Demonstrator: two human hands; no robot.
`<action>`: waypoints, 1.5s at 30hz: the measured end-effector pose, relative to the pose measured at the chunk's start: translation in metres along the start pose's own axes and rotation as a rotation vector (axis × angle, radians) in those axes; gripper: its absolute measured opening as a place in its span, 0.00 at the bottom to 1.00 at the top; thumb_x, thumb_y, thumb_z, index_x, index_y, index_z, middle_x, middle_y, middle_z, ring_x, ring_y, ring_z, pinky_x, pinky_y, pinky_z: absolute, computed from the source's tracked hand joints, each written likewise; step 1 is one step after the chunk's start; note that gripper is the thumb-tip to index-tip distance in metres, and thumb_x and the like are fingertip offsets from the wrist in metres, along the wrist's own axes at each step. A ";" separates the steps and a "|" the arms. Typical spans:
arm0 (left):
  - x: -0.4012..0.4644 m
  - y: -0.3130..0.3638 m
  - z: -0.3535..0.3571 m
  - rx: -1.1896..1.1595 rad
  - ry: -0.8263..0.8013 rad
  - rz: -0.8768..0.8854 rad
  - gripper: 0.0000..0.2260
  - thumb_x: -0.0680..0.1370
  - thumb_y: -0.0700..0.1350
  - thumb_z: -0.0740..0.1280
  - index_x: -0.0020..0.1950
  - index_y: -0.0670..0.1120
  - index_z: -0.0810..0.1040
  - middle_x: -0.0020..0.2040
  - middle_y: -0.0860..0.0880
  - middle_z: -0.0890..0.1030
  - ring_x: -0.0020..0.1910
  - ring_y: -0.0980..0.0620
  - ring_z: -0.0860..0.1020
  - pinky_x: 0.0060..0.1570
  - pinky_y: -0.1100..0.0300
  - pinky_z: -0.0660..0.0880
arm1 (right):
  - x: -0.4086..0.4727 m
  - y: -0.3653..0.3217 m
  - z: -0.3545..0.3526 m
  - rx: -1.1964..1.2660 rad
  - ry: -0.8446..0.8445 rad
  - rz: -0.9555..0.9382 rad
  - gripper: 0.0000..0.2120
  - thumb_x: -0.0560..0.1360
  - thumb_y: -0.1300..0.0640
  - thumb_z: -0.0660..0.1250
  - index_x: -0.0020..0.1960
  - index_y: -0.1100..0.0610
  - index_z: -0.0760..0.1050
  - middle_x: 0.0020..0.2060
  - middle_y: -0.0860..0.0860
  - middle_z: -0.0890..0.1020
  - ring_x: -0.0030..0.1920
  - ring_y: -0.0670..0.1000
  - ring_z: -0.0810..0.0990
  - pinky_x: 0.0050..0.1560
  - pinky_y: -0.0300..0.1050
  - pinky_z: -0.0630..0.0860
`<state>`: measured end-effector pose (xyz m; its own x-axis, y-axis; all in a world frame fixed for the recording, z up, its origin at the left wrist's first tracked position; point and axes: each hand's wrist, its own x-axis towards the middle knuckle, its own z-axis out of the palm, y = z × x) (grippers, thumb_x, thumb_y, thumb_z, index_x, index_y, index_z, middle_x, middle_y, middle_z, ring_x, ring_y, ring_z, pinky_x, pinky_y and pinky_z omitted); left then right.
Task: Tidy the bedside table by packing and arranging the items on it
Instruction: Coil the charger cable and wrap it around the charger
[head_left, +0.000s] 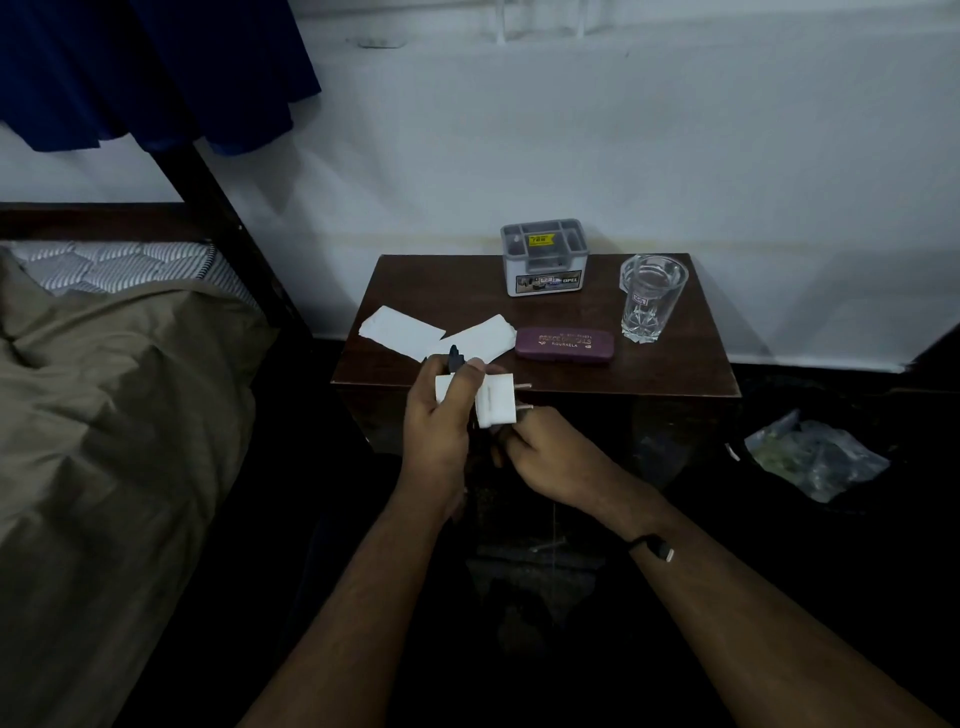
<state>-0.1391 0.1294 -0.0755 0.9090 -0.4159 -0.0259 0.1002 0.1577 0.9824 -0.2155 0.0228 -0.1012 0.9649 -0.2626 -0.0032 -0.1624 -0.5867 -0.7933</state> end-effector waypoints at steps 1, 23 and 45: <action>0.000 0.001 0.001 -0.022 0.010 -0.013 0.06 0.81 0.42 0.66 0.50 0.40 0.78 0.41 0.49 0.82 0.40 0.54 0.80 0.41 0.57 0.77 | 0.000 -0.001 0.002 -0.025 -0.012 -0.016 0.14 0.82 0.62 0.60 0.43 0.47 0.76 0.40 0.47 0.82 0.41 0.44 0.81 0.46 0.42 0.75; 0.015 0.000 -0.014 0.224 0.447 0.216 0.21 0.78 0.53 0.72 0.64 0.42 0.72 0.50 0.53 0.81 0.43 0.68 0.80 0.43 0.73 0.74 | 0.006 -0.010 0.015 -0.739 -0.122 -0.395 0.10 0.80 0.54 0.64 0.59 0.57 0.70 0.42 0.54 0.84 0.40 0.62 0.84 0.33 0.51 0.76; 0.015 -0.002 -0.008 0.328 -0.142 0.088 0.11 0.79 0.54 0.71 0.48 0.47 0.82 0.40 0.46 0.83 0.38 0.53 0.79 0.38 0.56 0.76 | -0.002 -0.004 -0.030 -0.442 0.533 -0.420 0.13 0.82 0.47 0.62 0.48 0.51 0.83 0.41 0.44 0.84 0.38 0.51 0.80 0.39 0.47 0.76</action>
<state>-0.1224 0.1304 -0.0796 0.8410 -0.5372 0.0649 -0.1319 -0.0872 0.9874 -0.2234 0.0021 -0.0799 0.7534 -0.2170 0.6208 0.0180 -0.9368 -0.3493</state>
